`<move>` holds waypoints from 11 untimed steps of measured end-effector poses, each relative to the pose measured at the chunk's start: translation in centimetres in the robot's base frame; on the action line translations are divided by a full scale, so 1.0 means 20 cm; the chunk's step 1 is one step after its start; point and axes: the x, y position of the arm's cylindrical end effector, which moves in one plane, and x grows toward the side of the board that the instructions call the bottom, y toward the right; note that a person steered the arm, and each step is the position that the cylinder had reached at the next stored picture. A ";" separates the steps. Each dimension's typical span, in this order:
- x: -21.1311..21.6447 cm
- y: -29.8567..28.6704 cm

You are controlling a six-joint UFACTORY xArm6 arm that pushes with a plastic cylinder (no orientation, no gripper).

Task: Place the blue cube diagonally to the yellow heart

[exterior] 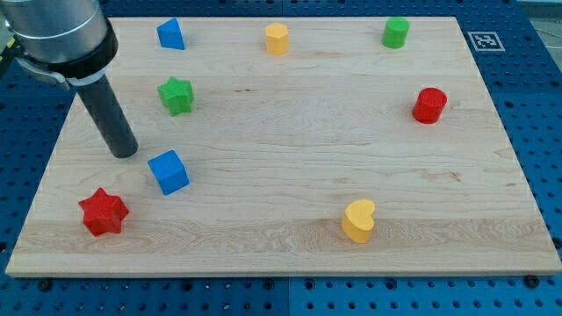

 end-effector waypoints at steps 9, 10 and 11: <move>0.22 0.46; 0.18 0.53; 0.17 0.59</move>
